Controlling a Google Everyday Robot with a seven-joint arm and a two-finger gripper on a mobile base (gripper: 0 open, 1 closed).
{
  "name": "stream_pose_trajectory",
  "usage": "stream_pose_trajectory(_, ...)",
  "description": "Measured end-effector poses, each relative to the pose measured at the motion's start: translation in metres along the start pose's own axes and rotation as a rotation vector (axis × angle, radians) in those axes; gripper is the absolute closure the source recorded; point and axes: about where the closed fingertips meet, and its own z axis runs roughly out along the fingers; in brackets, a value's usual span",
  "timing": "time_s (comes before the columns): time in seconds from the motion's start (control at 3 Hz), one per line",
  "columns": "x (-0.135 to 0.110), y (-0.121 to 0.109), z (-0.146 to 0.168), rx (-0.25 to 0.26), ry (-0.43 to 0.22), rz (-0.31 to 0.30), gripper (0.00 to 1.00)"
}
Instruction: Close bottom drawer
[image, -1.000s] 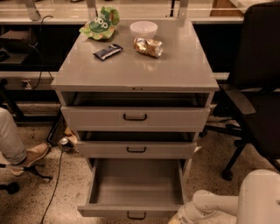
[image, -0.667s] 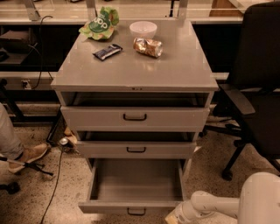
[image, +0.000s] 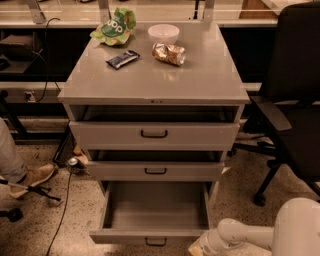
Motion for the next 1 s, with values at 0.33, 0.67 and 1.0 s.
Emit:
stream_pose_trajectory(0.33,-0.013,-0.007,0.001,0.034,-0.028,-0.038,1.0)
stream_pose_trajectory(0.67,-0.031,-0.021,0.005,0.081,-0.056,-0.075,1.0)
stream_pose_trajectory(1.0,-0.033,-0.022,0.006,0.082,-0.059,-0.078,1.0)
